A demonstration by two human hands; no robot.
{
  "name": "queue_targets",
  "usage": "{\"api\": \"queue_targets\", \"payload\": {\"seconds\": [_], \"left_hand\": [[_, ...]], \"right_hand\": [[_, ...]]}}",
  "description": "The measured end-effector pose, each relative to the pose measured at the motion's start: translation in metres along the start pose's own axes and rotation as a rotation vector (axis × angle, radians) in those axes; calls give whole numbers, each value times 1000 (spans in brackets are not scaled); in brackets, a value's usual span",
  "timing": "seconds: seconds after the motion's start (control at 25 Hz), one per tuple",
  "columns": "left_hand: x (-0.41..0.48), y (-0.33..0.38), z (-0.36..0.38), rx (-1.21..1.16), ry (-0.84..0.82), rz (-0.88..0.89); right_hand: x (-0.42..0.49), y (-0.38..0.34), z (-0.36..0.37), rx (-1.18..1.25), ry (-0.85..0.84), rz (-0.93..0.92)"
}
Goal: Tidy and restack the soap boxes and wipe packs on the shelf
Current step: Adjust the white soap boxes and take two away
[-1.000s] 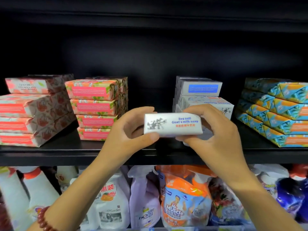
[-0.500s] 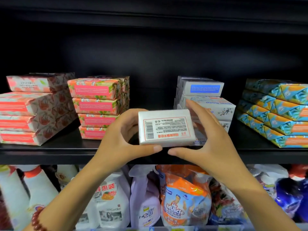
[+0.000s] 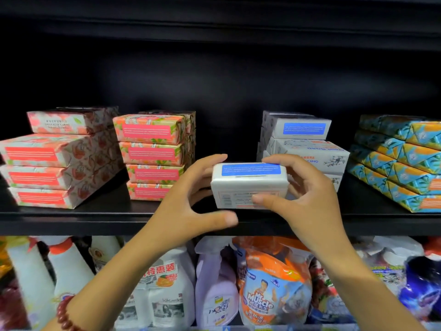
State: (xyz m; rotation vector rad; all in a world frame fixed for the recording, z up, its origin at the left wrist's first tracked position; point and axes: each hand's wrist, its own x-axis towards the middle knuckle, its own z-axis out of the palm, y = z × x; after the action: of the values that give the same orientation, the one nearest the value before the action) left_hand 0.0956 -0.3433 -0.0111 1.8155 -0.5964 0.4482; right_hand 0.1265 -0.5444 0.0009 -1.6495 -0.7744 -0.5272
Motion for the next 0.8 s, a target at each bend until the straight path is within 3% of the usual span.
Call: {"api": "queue_targets", "payload": {"seconds": [0.12,0.24,0.44,0.6,0.8], "left_hand": [[5,2,4,-68,155,-137],[12,3,4,-20,131,-230],[11,1,2,19,173,-160],[7,-8,1,173,211,-172],[8,-16,5,422,117,-165]], "right_hand": [[0,2,5,-65,-8,-118],[-3,5,9,-141,-16,-235],[-10,15,7,-380,-31,-267],[-25,25,-5,-538,-17,-162],[-36,35,-2,-804,-45,-50]]}}
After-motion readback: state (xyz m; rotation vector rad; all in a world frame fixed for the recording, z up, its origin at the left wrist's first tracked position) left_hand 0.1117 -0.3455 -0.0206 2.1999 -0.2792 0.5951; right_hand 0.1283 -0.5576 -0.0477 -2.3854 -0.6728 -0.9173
